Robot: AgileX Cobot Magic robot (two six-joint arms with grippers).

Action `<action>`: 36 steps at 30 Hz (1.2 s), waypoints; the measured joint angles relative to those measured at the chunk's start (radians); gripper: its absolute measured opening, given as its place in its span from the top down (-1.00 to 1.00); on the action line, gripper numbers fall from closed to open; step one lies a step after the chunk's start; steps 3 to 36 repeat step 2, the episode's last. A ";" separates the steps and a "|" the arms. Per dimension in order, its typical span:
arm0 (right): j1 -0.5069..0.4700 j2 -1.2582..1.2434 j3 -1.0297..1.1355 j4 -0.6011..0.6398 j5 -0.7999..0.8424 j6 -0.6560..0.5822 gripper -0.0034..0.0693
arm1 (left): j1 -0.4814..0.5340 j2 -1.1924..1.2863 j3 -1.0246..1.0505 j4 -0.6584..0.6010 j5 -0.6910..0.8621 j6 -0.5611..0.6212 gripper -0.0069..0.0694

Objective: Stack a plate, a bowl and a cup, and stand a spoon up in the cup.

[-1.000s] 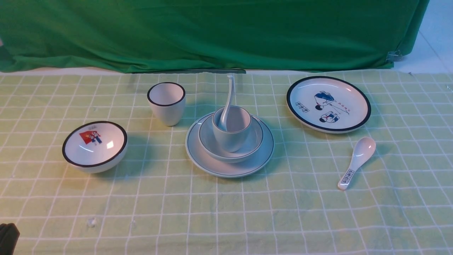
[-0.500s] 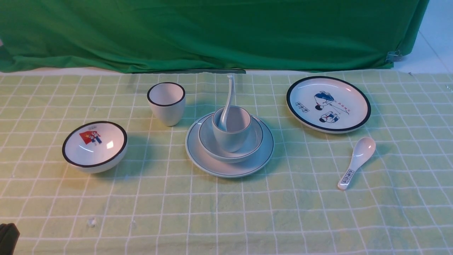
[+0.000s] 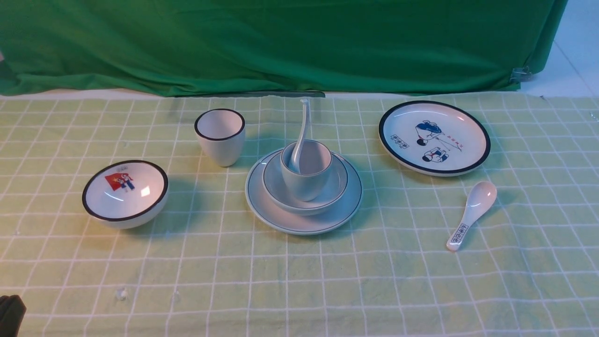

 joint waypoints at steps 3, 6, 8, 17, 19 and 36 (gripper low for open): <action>0.000 0.000 0.000 0.000 0.000 0.000 0.46 | 0.000 0.000 0.000 0.000 0.000 -0.001 0.78; 0.000 0.000 0.000 0.000 0.000 0.000 0.46 | 0.000 0.000 0.000 0.000 0.000 -0.001 0.78; 0.000 0.000 0.000 0.000 0.000 0.000 0.46 | 0.000 0.000 0.000 0.000 0.000 -0.001 0.78; 0.000 0.000 0.000 0.000 0.000 0.000 0.46 | 0.000 0.000 0.000 0.000 0.000 -0.001 0.78; 0.000 0.000 0.000 0.000 0.000 0.000 0.46 | 0.000 0.000 0.000 0.000 0.000 -0.001 0.78; 0.000 0.000 0.000 0.000 0.000 0.000 0.46 | 0.000 0.000 0.000 0.000 0.000 -0.001 0.78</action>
